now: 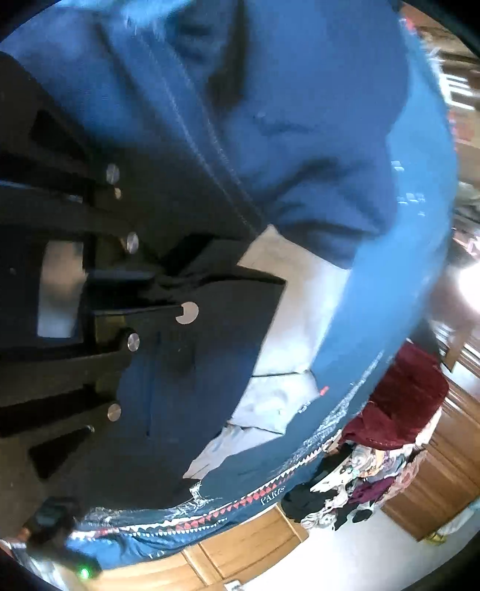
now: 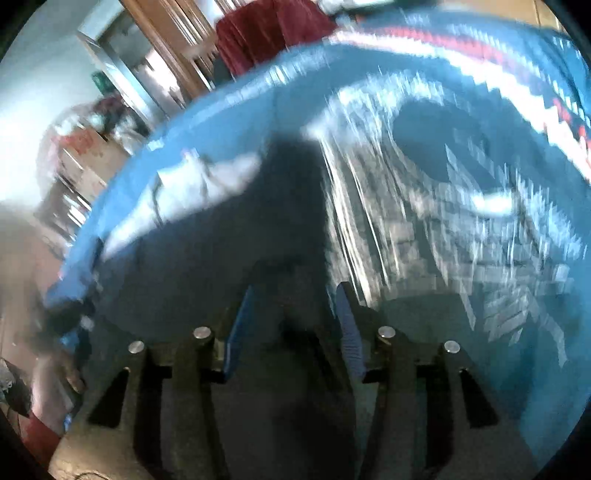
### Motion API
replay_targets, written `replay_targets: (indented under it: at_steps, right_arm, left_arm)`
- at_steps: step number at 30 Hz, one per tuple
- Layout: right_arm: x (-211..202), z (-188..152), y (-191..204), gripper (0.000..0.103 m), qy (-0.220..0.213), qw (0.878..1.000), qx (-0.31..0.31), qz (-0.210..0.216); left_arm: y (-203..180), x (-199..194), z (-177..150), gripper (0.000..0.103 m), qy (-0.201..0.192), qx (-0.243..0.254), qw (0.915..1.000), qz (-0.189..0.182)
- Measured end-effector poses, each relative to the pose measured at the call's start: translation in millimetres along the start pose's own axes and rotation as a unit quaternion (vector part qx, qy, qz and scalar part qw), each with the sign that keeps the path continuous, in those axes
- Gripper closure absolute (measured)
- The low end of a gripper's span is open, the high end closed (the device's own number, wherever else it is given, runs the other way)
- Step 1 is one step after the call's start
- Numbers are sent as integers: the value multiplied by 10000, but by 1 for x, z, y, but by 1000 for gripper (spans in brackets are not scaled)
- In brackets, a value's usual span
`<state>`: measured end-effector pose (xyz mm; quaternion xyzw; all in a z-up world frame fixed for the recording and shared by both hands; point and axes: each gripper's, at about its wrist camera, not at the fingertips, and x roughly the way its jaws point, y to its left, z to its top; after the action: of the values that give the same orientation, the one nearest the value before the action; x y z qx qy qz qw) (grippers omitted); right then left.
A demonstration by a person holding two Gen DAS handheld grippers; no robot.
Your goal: Fold large clothes
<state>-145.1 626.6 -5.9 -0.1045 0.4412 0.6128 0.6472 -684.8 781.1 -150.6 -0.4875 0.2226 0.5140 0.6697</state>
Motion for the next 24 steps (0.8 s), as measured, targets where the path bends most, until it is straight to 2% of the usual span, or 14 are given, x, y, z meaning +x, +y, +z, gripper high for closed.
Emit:
replay_targets:
  at_steps: [2, 5, 6, 7, 8, 9, 12, 14, 15, 16, 17, 18, 20, 24]
  right_arm:
    - [9, 22, 8, 60, -109, 9998, -171, 81]
    - [60, 63, 21, 66, 165, 9985, -487, 186]
    - [89, 73, 22, 69, 473, 9973, -554, 78]
    - [113, 78, 22, 69, 771, 9947, -644, -215]
    - [141, 79, 16, 71, 1142, 9879, -739, -741]
    - [148, 79, 10, 71, 1195, 9883, -646, -693]
    - [134, 80, 9, 67, 943, 9938, -358, -468]
    - [112, 79, 15, 61, 661, 9971, -307, -209]
    - [92, 77, 19, 60, 376, 9987, -341, -69]
    - [79, 73, 20, 55, 195, 9991, -384, -37]
    - [62, 66, 20, 53, 11, 9990, -413, -141]
    - [54, 61, 19, 52, -63, 9989, -417, -205]
    - [39, 44, 15, 52, -106, 9983, -465, -341]
    - [28, 14, -2, 51, 47, 9979, -366, -524]
  left_arm:
    - [12, 4, 1, 85, 100, -228, 9996, -131]
    - [12, -2, 1, 85, 74, -177, 9998, -114]
    - [11, -8, 2, 85, 50, -163, 9998, -109]
    - [15, -16, 3, 85, -6, -213, 9997, -149]
    - [19, -23, 3, 85, -58, -252, 9995, -162]
    - [28, -34, 5, 85, -149, -309, 9993, -148]
    - [51, -61, 14, 82, -297, -412, 9985, -223]
    - [55, -68, 18, 73, -198, -357, 9984, -399]
    - [51, -66, 17, 67, -99, -316, 9983, -479]
    - [44, -63, 14, 65, 25, -240, 9976, -654]
    - [33, -57, 9, 62, 190, -124, 9957, -899]
    - [26, -52, 6, 57, 275, -92, 9944, -1021]
    - [17, -41, 0, 54, 404, -85, 9925, -1155]
    - [18, -16, -1, 54, 467, -324, 9945, -877]
